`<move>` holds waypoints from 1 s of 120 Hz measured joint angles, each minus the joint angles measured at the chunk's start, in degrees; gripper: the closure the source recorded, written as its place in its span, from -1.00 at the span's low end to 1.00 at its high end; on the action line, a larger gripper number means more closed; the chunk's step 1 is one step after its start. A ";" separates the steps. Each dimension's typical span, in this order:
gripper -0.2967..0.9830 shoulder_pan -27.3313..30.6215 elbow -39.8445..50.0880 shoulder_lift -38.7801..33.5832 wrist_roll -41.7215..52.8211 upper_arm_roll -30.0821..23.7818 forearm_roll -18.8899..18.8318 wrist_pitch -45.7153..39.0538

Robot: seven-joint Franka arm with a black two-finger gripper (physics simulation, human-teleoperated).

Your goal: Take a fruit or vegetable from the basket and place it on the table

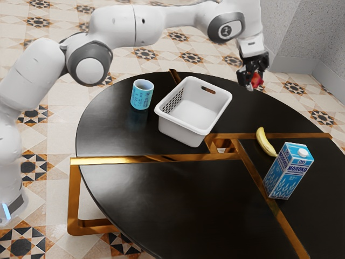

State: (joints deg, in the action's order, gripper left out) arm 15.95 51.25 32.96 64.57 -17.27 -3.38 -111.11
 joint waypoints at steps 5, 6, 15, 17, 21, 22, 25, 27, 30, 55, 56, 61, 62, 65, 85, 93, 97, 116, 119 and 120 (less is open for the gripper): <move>0.09 -4.25 0.58 -0.04 0.64 1.28 -0.23 -1.47; 0.09 -5.45 1.02 -0.27 0.74 1.90 -0.27 -1.73; 0.10 -14.82 6.94 -3.47 1.44 7.58 -0.01 -3.65; 0.11 -16.19 8.34 -4.21 1.55 8.19 0.11 -3.96; 0.11 -18.36 11.37 -5.79 1.67 8.96 0.32 -4.46; 0.10 -18.93 12.21 -6.23 1.69 9.10 0.37 -4.56; 0.10 -20.41 14.17 -7.22 1.71 9.39 0.50 -4.82; 0.11 -21.28 15.10 -7.65 1.72 9.52 0.59 -4.98; 0.10 -22.40 16.09 -8.05 1.72 9.66 0.77 -5.19; 0.05 -27.85 21.76 -7.64 1.47 9.83 2.80 -5.99; 0.05 -27.92 21.93 -7.56 1.44 9.83 2.84 -6.00; 0.05 -28.11 22.67 -7.19 1.30 9.82 3.02 -6.06; 0.04 -28.13 22.86 -7.07 1.26 9.80 3.06 -6.07; 0.04 -28.14 23.40 -6.75 1.15 9.72 3.20 -6.09; 0.04 -28.19 26.90 -6.05 0.38 9.00 5.09 -6.20; 0.04 -28.17 27.51 -6.02 0.07 8.70 5.56 -6.22; 0.04 -28.12 27.72 -6.02 -0.07 8.62 5.73 -6.23; -0.26 -27.95 28.08 -6.12 -1.38 8.57 6.42 -6.13; -0.30 -27.89 28.10 -6.12 -1.59 8.57 6.52 -6.11; -0.31 -27.88 28.11 -6.11 -1.65 8.57 6.56 -6.11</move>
State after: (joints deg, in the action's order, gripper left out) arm -11.93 79.36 26.84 62.92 -8.70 3.17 -117.21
